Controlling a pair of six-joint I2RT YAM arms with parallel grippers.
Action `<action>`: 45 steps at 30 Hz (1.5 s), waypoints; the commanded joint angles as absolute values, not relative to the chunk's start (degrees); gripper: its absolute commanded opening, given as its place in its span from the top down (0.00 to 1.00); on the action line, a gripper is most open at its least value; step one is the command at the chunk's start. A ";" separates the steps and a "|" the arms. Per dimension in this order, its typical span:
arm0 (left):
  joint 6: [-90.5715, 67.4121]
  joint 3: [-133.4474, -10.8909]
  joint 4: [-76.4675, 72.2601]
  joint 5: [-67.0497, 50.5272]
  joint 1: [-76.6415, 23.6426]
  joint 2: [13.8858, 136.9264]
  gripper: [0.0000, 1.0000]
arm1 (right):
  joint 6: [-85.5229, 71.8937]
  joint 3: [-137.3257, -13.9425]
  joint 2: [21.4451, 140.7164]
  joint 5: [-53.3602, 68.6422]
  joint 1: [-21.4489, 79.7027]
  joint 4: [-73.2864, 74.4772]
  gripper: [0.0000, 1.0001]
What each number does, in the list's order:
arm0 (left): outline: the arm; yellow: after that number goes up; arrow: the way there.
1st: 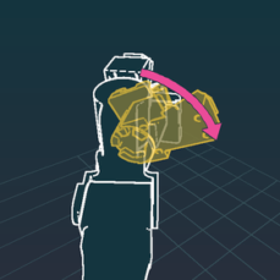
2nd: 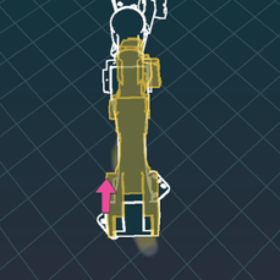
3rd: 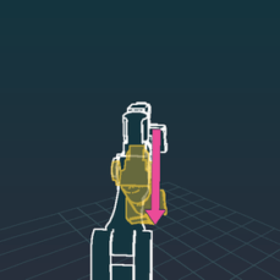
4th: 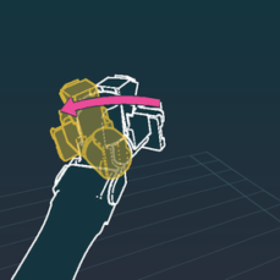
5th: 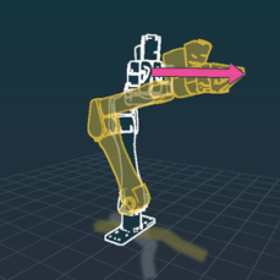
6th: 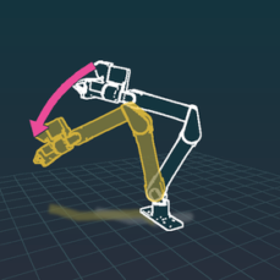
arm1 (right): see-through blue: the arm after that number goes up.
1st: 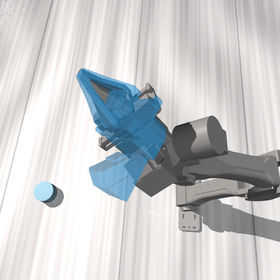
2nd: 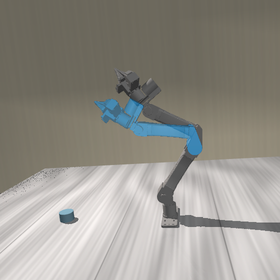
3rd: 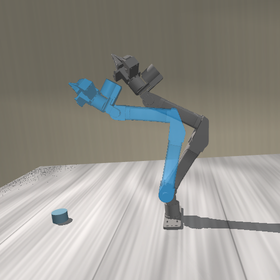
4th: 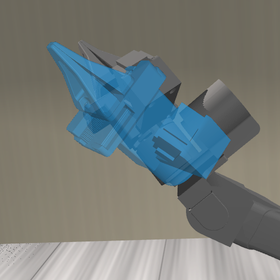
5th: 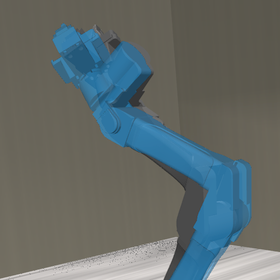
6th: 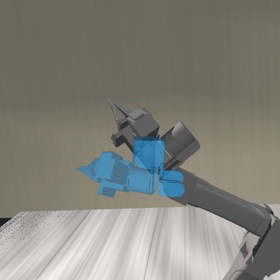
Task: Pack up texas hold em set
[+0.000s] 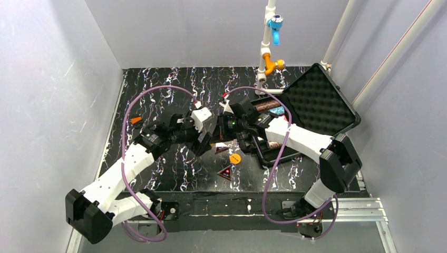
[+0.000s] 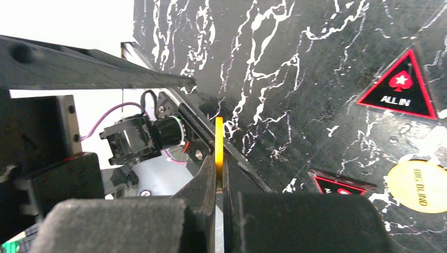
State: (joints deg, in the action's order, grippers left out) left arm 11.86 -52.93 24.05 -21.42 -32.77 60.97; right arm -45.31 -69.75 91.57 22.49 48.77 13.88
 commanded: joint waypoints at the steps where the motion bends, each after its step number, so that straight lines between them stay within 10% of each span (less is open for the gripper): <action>1: 10.29 -51.84 24.41 -16.65 -32.96 55.84 0.11 | -41.49 -73.52 89.79 17.36 48.20 16.68 0.99; 27: 7.27 -46.40 17.02 28.92 -32.96 43.79 0.02 | -39.79 -59.65 81.09 6.87 22.27 14.18 0.99; 45: 7.91 -45.52 16.14 35.39 -32.96 43.15 0.02 | -39.88 -55.48 83.85 5.45 18.20 9.56 0.99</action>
